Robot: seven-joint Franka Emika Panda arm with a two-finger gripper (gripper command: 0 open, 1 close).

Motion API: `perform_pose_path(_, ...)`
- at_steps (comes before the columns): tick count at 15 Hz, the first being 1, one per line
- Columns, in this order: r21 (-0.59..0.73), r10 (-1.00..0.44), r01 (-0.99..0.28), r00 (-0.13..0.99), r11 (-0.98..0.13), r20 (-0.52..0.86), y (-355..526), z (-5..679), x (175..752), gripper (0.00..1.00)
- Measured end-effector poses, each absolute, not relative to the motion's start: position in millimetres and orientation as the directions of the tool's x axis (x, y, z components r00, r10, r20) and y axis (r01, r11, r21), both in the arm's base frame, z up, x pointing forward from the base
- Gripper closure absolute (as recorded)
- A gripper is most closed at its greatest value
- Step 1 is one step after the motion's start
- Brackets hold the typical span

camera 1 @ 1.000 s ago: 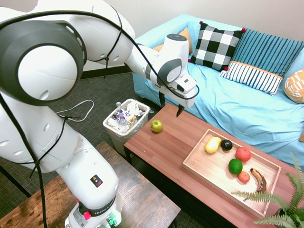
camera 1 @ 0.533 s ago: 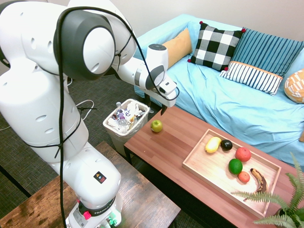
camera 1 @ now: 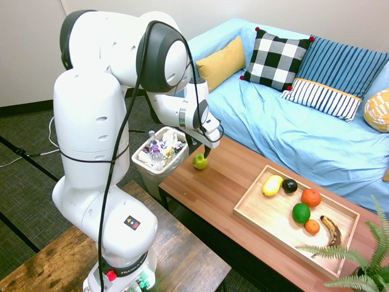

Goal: Put the apple in the tray

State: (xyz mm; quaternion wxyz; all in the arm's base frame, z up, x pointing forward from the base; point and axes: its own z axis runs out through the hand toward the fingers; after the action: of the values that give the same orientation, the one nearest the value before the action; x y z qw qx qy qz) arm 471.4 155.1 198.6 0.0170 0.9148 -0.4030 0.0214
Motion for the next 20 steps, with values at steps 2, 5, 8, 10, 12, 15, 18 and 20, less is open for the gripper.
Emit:
perform_pose_path(2, 0.029, -0.743, -0.745, 0.667, -0.666, 0.056, 161, 179, 477, 0.0)
perform_pose_path(5, 0.04, -0.748, -0.751, 0.661, -0.659, 0.064, 163, 157, 484, 0.0)
perform_pose_path(8, 0.05, -0.746, -0.749, 0.663, -0.661, 0.064, 174, 141, 490, 0.0)
perform_pose_path(10, 0.053, -0.747, -0.75, 0.662, -0.66, 0.064, 176, 134, 494, 0.0)
perform_pose_path(12, 0.059, -0.749, -0.752, 0.659, -0.657, 0.067, 175, 127, 499, 0.0)
perform_pose_path(15, 0.066, -0.752, -0.755, 0.656, -0.652, 0.07, 175, 116, 506, 0.0)
perform_pose_path(18, 0.069, -0.762, -0.765, 0.644, -0.64, 0.068, 172, 108, 512, 1.0)
perform_pose_path(20, 0.073, -0.769, -0.771, 0.637, -0.633, 0.059, 172, 104, 512, 1.0)
